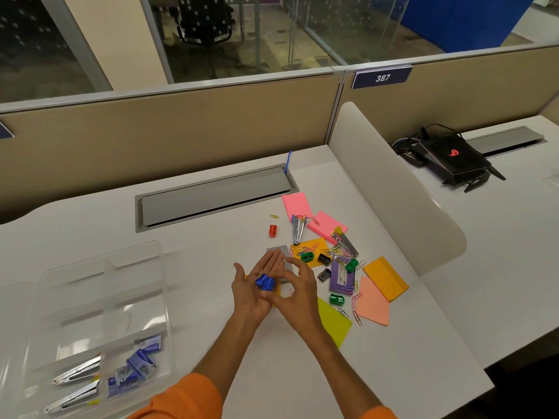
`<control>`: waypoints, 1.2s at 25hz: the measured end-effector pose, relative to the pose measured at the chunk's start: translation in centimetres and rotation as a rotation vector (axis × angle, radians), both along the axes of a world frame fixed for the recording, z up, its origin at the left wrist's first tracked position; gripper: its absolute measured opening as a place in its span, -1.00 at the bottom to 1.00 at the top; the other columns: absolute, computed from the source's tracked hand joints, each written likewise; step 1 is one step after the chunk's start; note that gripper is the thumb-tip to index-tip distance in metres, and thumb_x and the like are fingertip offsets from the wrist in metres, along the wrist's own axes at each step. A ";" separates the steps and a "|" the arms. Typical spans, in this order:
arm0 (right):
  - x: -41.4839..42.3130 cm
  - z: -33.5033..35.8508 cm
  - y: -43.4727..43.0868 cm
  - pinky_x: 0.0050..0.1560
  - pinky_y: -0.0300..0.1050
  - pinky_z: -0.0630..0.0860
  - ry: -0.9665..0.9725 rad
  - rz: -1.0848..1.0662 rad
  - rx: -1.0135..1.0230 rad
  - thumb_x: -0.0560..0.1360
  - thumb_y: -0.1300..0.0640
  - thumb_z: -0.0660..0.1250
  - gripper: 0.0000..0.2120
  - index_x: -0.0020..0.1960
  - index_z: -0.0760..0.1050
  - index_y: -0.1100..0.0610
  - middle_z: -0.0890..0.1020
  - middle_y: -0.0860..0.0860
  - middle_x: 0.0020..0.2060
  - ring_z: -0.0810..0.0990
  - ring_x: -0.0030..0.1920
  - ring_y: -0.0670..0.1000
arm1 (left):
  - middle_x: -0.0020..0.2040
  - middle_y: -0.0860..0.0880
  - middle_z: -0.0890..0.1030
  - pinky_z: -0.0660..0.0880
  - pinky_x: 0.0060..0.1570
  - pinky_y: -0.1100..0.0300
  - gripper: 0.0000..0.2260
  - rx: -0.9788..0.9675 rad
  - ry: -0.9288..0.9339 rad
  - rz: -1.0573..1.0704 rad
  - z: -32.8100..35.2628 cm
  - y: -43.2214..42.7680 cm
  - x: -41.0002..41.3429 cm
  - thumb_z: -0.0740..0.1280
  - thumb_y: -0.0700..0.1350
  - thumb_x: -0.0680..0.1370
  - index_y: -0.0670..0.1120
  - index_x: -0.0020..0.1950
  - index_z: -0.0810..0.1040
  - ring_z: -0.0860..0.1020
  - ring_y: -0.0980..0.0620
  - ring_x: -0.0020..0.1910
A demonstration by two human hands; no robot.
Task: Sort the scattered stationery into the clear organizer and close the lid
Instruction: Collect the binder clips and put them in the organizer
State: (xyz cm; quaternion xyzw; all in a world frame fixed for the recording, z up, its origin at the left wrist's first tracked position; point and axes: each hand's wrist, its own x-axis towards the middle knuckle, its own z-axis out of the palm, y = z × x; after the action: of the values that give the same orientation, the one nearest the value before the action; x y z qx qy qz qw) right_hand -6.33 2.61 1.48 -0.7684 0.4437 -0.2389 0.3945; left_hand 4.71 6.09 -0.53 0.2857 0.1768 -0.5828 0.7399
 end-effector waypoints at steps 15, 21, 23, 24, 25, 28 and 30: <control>5.1 -0.4 -10.9 0.03 -0.15 0.47 0.234 0.042 0.029 0.51 0.12 0.41 -0.64 0.28 0.48 0.13 0.56 0.10 0.09 0.52 0.12 0.04 | 0.33 -0.27 0.53 0.48 0.25 -0.08 -0.32 -0.076 0.076 0.179 -1.7 -0.7 4.5 0.04 0.27 0.61 -0.30 0.37 0.43 0.54 -0.24 0.28; 8.8 -2.2 -14.6 0.14 -0.03 0.48 0.488 0.257 -0.042 0.42 -0.01 0.48 -0.45 0.34 0.41 0.09 0.47 0.13 0.20 0.46 0.22 0.10 | 0.34 -0.27 0.52 0.48 0.26 -0.07 -0.32 -0.067 0.034 0.183 -2.2 -1.0 6.7 0.07 0.28 0.59 -0.30 0.38 0.42 0.52 -0.24 0.30; 9.3 -2.6 -15.2 0.13 -0.01 0.47 0.519 0.289 -0.077 0.43 -0.01 0.47 -0.47 0.33 0.43 0.09 0.47 0.13 0.19 0.45 0.22 0.12 | 0.34 -0.27 0.51 0.47 0.27 -0.08 -0.32 -0.059 0.026 0.182 -2.3 -1.2 7.2 0.08 0.27 0.59 -0.31 0.38 0.41 0.52 -0.24 0.30; 9.4 -2.8 -15.4 0.12 -0.01 0.46 0.527 0.299 -0.089 0.43 -0.01 0.47 -0.50 0.32 0.44 0.09 0.47 0.13 0.17 0.45 0.22 0.13 | 0.34 -0.27 0.51 0.47 0.28 -0.08 -0.32 -0.054 0.024 0.184 -2.5 -1.2 7.4 0.08 0.27 0.59 -0.30 0.38 0.41 0.52 -0.25 0.31; 9.4 -2.9 -15.6 0.11 -0.01 0.46 0.534 0.310 -0.101 0.44 -0.01 0.46 -0.52 0.30 0.46 0.09 0.48 0.14 0.16 0.45 0.21 0.13 | 0.34 -0.27 0.51 0.46 0.29 -0.08 -0.32 -0.051 0.024 0.184 -2.6 -1.3 7.5 0.08 0.27 0.59 -0.30 0.38 0.41 0.51 -0.25 0.31; 9.1 -2.4 -15.5 0.09 -0.05 0.47 0.497 0.295 -0.096 0.45 -0.02 0.45 -0.56 0.27 0.49 0.08 0.48 0.12 0.13 0.46 0.17 0.10 | 0.34 -0.27 0.52 0.43 0.31 -0.08 -0.32 -0.039 0.019 0.171 -2.9 -1.6 7.5 0.08 0.28 0.59 -0.30 0.38 0.41 0.51 -0.24 0.31; 8.9 -1.5 -14.8 0.05 -0.11 0.47 0.357 0.243 -0.038 0.43 -0.03 0.47 -0.57 0.24 0.51 0.06 0.47 0.08 0.11 0.47 0.13 0.03 | 0.34 -0.26 0.52 0.43 0.31 -0.08 -0.31 -0.033 0.021 0.162 -2.9 -1.9 7.3 0.07 0.28 0.59 -0.29 0.38 0.42 0.52 -0.24 0.31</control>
State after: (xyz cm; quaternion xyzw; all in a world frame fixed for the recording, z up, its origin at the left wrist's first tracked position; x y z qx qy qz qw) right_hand 2.58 -12.21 -0.01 -0.8535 0.4062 -0.0582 0.3211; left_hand 11.97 4.16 -3.44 0.2522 0.1974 -0.5270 0.7872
